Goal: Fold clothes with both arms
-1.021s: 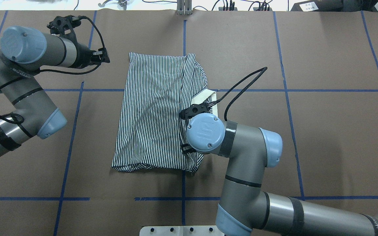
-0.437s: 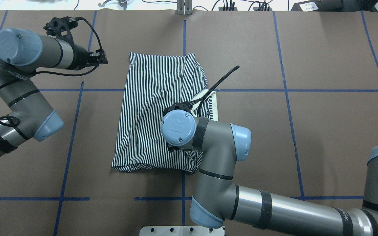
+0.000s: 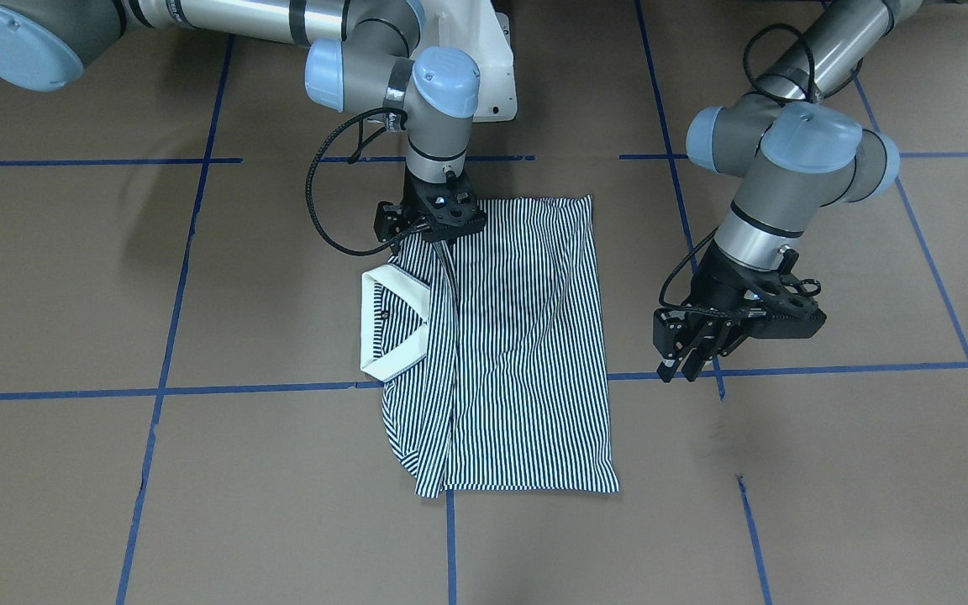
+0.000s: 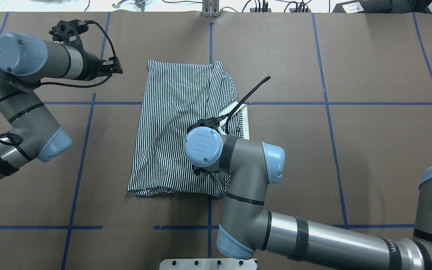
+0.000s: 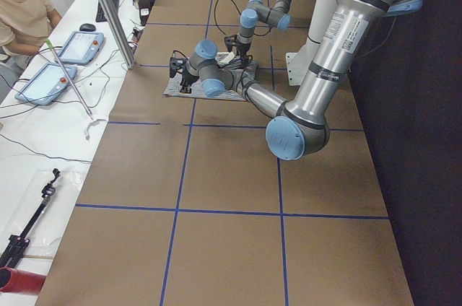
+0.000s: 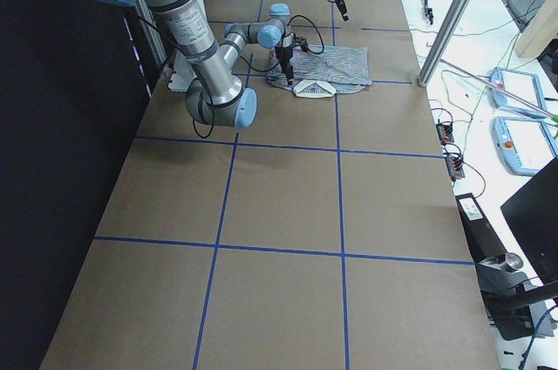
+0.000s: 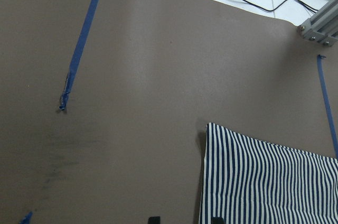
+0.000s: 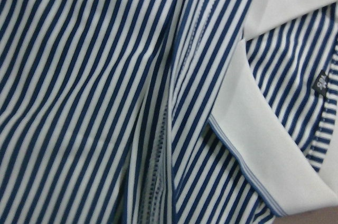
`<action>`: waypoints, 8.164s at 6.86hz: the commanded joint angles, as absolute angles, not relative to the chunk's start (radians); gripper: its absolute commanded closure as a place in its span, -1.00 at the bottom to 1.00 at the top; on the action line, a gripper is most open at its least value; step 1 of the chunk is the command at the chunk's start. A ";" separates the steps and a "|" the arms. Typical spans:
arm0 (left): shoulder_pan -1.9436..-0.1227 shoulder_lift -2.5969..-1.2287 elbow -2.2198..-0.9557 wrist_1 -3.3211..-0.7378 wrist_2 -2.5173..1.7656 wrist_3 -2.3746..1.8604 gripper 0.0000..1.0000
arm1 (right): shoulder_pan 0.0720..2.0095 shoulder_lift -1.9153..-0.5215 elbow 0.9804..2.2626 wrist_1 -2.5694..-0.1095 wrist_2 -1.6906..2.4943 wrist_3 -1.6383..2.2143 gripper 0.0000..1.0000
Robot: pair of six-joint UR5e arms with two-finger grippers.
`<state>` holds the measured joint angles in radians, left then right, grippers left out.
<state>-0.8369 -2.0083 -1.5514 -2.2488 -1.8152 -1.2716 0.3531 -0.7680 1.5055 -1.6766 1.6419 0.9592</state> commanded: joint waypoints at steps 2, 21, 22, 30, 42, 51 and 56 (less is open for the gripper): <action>-0.838 -2.008 -1.552 -2.249 -1.816 -1.273 0.13 | 0.385 -0.802 1.520 -1.680 1.647 0.907 -1.00; -0.842 -1.786 -1.773 -2.246 -1.816 -1.270 0.05 | 0.521 -0.836 1.474 -1.546 1.683 0.861 -1.00; -0.842 -1.786 -1.773 -2.247 -1.816 -1.272 0.05 | 0.532 -0.838 1.495 -1.571 1.683 0.861 -1.00; -0.847 -1.773 -1.796 -2.247 -1.818 -1.270 0.05 | 0.566 -0.699 1.369 -1.563 1.689 0.865 -1.00; -0.850 -1.763 -1.838 -2.244 -1.819 -1.272 0.05 | 0.608 -0.757 1.386 -1.404 1.738 1.122 -1.00; -0.856 -1.772 -1.839 -2.244 -1.816 -1.273 0.05 | 0.229 -1.040 1.764 -1.417 1.425 1.985 -0.57; -0.856 -1.773 -1.841 -2.244 -1.816 -1.273 0.05 | 0.227 -1.065 1.770 -1.419 1.433 1.980 0.29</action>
<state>-0.8559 -1.7732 -1.8397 -2.2442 -1.8162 -1.2732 0.2279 -1.0609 1.7681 -1.4189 1.4322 1.9793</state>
